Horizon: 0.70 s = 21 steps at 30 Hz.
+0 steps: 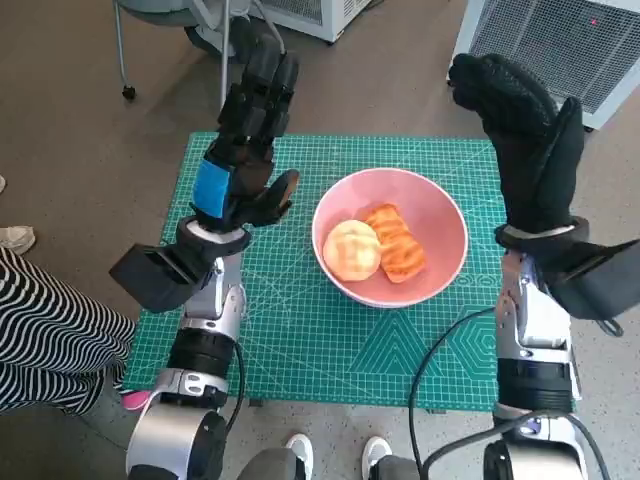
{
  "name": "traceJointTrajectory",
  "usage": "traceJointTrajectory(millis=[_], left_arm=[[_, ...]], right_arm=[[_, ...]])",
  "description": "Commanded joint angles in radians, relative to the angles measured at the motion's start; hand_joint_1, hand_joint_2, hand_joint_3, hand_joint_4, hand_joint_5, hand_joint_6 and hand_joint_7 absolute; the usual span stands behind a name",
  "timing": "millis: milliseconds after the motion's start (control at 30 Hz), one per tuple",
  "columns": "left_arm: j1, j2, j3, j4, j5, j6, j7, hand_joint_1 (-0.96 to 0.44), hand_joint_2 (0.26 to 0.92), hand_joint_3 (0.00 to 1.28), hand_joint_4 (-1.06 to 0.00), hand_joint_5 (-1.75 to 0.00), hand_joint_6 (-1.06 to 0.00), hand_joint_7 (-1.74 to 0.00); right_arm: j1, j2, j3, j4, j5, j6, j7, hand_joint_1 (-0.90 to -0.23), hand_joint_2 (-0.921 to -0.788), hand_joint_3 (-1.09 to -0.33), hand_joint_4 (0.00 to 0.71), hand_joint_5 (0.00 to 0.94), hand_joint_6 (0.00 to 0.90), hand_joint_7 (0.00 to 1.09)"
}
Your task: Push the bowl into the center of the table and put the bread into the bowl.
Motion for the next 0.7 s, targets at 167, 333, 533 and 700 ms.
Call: traceJointTrajectory(millis=[167, 333, 533, 700], left_arm=[[-0.023, 0.031, 0.0, -0.001, 0.011, 0.01, -0.008, -0.74, 0.921, 0.49, 0.0, 0.0, -0.06, -0.02], [-0.021, 0.039, -0.003, -0.004, 0.012, 0.016, -0.01, -0.73, 0.921, 0.49, 0.0, 0.0, -0.05, -0.01], [-0.017, 0.043, -0.007, -0.014, 0.013, 0.027, -0.009, -0.73, 0.921, 0.49, 0.0, 0.0, -0.05, -0.01], [-0.014, 0.044, -0.008, -0.018, 0.01, 0.032, -0.015, -0.73, 0.921, 0.48, 0.0, 0.0, -0.05, -0.01]], right_arm=[[0.043, 0.028, 0.011, 0.039, -0.014, -0.019, 0.002, -0.703, -0.921, -0.686, 0.145, 0.0, 0.047, 0.43], [0.045, 0.028, 0.013, 0.059, -0.014, -0.033, 0.008, -0.709, -0.921, -0.687, 0.145, 0.001, 0.046, 0.43], [0.054, 0.026, 0.022, 0.056, -0.017, -0.044, 0.012, -0.705, -0.921, -0.703, 0.143, 0.0, 0.044, 0.44], [0.058, 0.022, 0.026, 0.053, -0.015, -0.051, 0.017, -0.698, -0.921, -0.72, 0.14, 0.0, 0.041, 0.44]])
